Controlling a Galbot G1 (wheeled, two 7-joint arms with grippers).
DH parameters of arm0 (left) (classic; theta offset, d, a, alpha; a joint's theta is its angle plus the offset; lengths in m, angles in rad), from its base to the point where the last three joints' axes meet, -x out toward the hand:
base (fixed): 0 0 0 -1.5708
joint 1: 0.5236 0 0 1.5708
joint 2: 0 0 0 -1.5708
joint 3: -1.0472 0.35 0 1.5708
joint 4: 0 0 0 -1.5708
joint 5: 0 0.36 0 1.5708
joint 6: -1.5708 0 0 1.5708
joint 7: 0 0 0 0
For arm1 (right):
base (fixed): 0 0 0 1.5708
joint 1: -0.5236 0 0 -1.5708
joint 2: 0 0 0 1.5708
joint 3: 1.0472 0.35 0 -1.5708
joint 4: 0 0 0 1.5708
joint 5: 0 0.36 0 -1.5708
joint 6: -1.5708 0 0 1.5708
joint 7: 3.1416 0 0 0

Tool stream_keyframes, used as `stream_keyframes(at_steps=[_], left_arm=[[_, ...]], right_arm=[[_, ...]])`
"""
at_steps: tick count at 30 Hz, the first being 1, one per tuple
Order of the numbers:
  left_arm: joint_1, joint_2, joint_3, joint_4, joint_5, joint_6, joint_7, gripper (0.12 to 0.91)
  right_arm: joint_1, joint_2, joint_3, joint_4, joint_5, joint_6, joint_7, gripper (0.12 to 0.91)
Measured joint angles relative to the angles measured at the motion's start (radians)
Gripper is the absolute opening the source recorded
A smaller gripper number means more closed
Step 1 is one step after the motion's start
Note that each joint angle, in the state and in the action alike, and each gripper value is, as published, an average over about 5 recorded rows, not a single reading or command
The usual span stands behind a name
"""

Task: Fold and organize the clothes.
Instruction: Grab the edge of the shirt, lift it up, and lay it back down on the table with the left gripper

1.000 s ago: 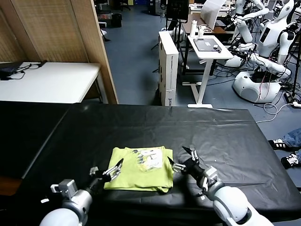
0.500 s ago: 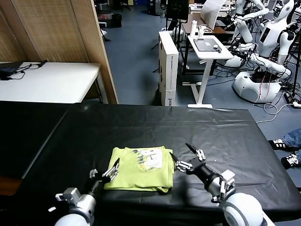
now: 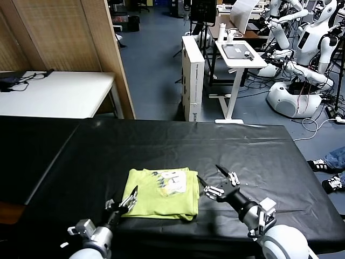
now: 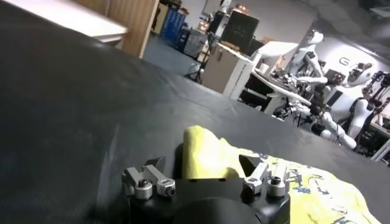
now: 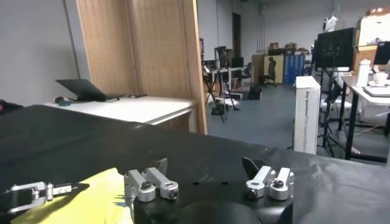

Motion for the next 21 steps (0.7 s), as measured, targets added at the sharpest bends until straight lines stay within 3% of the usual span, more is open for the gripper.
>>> stream_keyframes(at_steps=[2, 6, 10, 12, 21], left_arm=[[0.002, -0.004, 0.0, -0.001, -0.007, 0.0, 0.001, 0.756], [0.003, -0.009, 0.0, -0.008, -0.038, 0.01, 0.002, 0.515], [0.003, -0.011, -0.003, -0.025, -0.099, 0.046, -0.008, 0.27], [0.002, -0.012, -0.006, -0.032, -0.119, 0.062, -0.011, 0.192], [0.0, 0.026, -0.055, -0.072, -0.153, 0.096, -0.015, 0.173]], right_arm=[[0.0, 0.0, 0.0, 0.0, -0.001, 0.001, 0.0, 0.907], [-0.001, 0.002, -0.001, -0.001, -0.007, 0.004, -0.002, 0.907], [-0.003, 0.005, -0.001, -0.003, -0.012, 0.009, -0.004, 0.907], [-0.004, 0.006, 0.0, -0.003, -0.015, 0.01, -0.005, 0.907], [-0.014, 0.026, 0.005, -0.02, -0.042, 0.023, -0.006, 0.907]])
